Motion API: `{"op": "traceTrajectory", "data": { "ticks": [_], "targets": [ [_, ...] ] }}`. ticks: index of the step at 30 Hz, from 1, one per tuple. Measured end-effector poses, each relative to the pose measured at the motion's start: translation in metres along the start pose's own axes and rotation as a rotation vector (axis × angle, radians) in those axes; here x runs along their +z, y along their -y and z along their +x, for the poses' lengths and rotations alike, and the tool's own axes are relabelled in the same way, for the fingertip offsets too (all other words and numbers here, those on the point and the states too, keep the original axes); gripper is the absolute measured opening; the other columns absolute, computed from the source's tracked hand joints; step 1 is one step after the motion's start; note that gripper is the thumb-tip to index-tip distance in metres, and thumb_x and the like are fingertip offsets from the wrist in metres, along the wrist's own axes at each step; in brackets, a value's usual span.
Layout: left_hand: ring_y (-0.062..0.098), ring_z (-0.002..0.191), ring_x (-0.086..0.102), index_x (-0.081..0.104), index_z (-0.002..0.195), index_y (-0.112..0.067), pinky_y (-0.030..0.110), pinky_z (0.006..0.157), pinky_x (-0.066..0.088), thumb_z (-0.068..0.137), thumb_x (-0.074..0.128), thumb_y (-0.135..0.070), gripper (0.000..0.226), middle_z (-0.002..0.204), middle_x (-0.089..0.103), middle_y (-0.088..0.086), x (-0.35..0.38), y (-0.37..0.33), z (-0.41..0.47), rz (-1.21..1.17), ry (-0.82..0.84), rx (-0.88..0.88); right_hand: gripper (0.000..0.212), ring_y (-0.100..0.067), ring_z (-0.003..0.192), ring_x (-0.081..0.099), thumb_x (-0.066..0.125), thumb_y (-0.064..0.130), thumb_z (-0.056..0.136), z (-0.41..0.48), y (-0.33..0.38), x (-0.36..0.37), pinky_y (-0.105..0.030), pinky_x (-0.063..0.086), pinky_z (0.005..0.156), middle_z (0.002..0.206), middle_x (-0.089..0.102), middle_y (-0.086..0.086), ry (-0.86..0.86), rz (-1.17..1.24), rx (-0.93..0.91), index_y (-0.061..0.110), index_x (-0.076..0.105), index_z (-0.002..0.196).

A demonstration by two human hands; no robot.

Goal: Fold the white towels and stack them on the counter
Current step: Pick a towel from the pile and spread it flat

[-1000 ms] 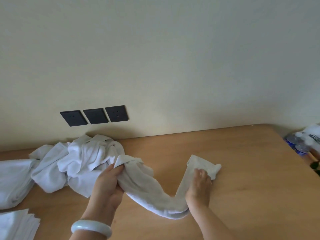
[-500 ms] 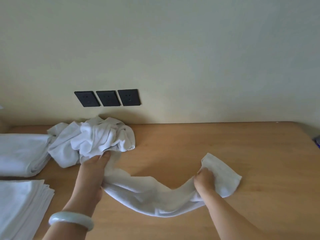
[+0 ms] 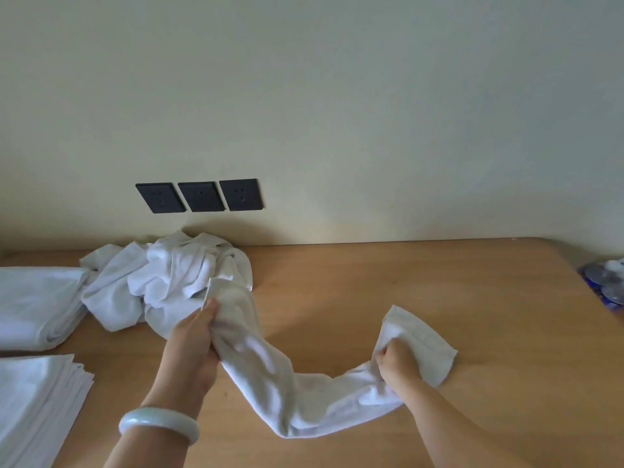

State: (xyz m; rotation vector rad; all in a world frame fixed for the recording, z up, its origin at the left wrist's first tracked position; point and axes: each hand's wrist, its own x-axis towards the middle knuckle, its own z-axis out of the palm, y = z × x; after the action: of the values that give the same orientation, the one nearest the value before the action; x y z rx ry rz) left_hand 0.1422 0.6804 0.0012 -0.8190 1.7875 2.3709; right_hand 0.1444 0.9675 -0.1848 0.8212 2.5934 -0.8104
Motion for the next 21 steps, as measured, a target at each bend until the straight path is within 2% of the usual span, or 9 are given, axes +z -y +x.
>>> {"op": "traceTrajectory", "data": {
  "ticks": [2,4,6,10,12,13,15,18,21],
  "targets": [
    [0.019,0.073,0.074,0.064,0.107,-0.004,0.036,0.069,0.05,0.101,0.05,-0.018,0.021,0.084,0.076,0.009,-0.001,0.001,0.002,-0.002,-0.014,-0.023,0.029,-0.011,0.061,0.05,0.046,0.021,0.099,0.0,-0.007,-0.003,-0.021,0.043,0.055,0.066,0.051,0.002,-0.034,-0.006,-0.012,0.014,0.052,0.072],
    [0.025,0.08,0.071,0.062,0.114,-0.001,0.036,0.067,0.05,0.101,0.049,-0.012,0.022,0.09,0.073,0.014,0.002,0.003,0.002,0.008,-0.026,-0.066,0.026,-0.016,0.075,0.058,0.048,0.031,0.098,-0.001,-0.011,0.001,-0.027,0.051,0.067,0.081,0.058,-0.001,-0.057,-0.074,0.007,0.01,0.06,0.091],
    [0.026,0.084,0.067,0.061,0.117,0.002,0.036,0.066,0.05,0.099,0.05,-0.006,0.023,0.094,0.07,0.016,0.009,0.004,0.001,0.009,-0.024,-0.108,0.035,-0.02,0.09,0.063,0.051,0.042,0.095,-0.004,-0.01,0.005,-0.03,0.05,0.069,0.101,0.062,-0.005,-0.086,-0.13,0.065,0.01,0.053,0.109],
    [0.029,0.089,0.067,0.065,0.106,0.005,0.038,0.07,0.053,0.092,0.064,-0.013,0.022,0.098,0.071,0.019,0.018,0.004,-0.001,0.019,-0.005,-0.132,0.027,-0.023,0.1,0.063,0.043,0.021,0.097,0.0,-0.009,0.013,-0.03,0.049,0.073,0.11,0.065,-0.006,-0.056,-0.145,0.095,0.012,0.057,0.118],
    [0.028,0.086,0.068,0.067,0.1,0.001,0.036,0.066,0.054,0.09,0.068,-0.017,0.02,0.094,0.072,0.018,0.017,0.004,0.0,0.031,0.003,-0.13,0.017,-0.022,0.088,0.062,0.047,0.018,0.095,-0.006,-0.006,0.006,-0.029,0.045,0.067,0.1,0.064,-0.006,-0.049,-0.088,0.065,0.012,0.061,0.103],
    [0.027,0.084,0.069,0.068,0.098,0.0,0.035,0.065,0.054,0.089,0.069,-0.017,0.02,0.092,0.073,0.017,0.016,0.004,0.001,0.04,0.009,-0.126,0.009,-0.022,0.079,0.058,0.05,0.016,0.093,-0.01,-0.002,-0.001,-0.031,0.044,0.064,0.092,0.061,-0.007,-0.078,0.014,0.026,0.012,0.057,0.088],
    [0.028,0.085,0.069,0.069,0.099,-0.001,0.036,0.069,0.056,0.09,0.069,-0.019,0.02,0.093,0.073,0.018,0.016,0.006,0.004,0.073,0.013,-0.103,0.017,-0.022,0.066,0.049,0.053,0.009,0.088,-0.022,0.014,-0.023,-0.034,0.04,0.059,0.079,0.054,-0.01,-0.159,0.327,-0.053,0.008,0.048,0.072],
    [0.027,0.081,0.067,0.073,0.084,-0.009,0.041,0.079,0.055,0.091,0.067,-0.021,0.015,0.088,0.072,0.017,0.024,0.008,0.007,0.162,0.025,-0.017,0.008,-0.021,0.067,0.044,0.047,0.002,0.086,-0.045,0.051,-0.061,-0.031,0.033,0.059,0.07,0.048,-0.006,-0.112,0.831,-0.039,0.003,0.052,0.08],
    [0.027,0.075,0.061,0.075,0.071,-0.02,0.043,0.078,0.05,0.094,0.064,-0.022,0.025,0.074,0.067,0.011,0.042,0.009,0.006,0.244,0.122,0.027,0.017,-0.019,0.068,0.058,0.047,-0.002,0.086,-0.068,0.088,-0.085,-0.029,0.043,0.063,0.072,0.062,-0.005,-0.002,1.146,-0.087,0.005,0.062,0.087]
  ]
}}
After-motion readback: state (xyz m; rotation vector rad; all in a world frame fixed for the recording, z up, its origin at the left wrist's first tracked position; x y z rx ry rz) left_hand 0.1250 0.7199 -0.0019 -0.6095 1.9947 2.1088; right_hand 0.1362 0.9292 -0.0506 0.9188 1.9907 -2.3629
